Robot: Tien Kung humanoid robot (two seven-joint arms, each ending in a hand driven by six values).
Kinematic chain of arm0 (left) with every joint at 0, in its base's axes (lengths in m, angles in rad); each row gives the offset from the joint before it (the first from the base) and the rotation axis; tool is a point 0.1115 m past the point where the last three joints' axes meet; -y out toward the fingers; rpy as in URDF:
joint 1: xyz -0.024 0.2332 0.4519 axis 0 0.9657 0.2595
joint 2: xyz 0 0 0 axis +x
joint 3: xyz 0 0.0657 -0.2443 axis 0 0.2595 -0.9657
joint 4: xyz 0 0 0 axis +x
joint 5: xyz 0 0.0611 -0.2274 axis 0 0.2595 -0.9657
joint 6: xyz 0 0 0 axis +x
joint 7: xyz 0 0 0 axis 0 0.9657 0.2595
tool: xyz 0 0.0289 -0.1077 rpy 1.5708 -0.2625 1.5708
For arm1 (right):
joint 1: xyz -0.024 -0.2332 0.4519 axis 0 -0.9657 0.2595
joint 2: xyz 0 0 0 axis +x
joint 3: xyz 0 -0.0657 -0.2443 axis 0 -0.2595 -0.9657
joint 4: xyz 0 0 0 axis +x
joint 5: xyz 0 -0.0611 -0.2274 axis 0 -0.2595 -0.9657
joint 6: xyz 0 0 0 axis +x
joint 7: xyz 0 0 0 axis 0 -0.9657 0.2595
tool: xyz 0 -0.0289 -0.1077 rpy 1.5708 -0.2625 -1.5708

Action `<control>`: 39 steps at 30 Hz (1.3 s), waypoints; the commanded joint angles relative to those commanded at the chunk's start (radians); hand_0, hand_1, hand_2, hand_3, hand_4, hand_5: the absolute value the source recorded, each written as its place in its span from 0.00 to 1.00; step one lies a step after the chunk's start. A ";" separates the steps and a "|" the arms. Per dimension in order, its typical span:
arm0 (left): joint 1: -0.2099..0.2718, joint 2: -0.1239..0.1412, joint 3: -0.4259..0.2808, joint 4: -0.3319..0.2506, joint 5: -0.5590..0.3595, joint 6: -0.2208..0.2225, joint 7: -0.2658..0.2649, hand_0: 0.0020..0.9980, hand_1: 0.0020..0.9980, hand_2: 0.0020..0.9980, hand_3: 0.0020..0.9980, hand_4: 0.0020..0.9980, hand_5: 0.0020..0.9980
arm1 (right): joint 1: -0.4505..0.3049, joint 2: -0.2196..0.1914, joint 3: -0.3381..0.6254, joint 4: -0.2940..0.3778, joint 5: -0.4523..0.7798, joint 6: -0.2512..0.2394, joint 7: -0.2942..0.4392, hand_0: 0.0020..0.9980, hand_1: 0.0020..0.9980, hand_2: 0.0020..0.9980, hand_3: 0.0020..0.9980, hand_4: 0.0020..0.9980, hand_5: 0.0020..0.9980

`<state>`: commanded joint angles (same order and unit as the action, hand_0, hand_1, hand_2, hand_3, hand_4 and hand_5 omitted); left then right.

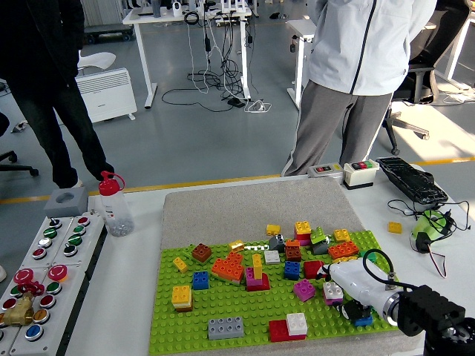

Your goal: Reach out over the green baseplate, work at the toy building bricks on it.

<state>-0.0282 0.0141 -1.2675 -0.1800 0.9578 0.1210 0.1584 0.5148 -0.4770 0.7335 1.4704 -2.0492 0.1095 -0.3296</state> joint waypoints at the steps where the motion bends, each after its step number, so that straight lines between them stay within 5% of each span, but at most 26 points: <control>1: 0.000 0.000 0.000 0.000 0.000 0.000 0.000 0.73 0.79 0.82 0.67 0.48 1.00 | 0.001 0.000 0.000 -0.003 0.000 0.000 0.000 0.55 0.66 0.69 0.75 0.67 0.04; 39: -0.005 0.000 0.003 0.000 -0.005 0.000 -0.002 0.73 0.79 0.82 0.67 0.47 1.00 | 0.004 -0.001 0.002 -0.029 -0.017 -0.012 0.043 0.38 0.50 0.56 0.66 0.60 0.04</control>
<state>-0.0329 0.0145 -1.2646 -0.1800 0.9526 0.1213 0.1566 0.5184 -0.4779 0.7356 1.4419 -2.0661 0.0974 -0.2869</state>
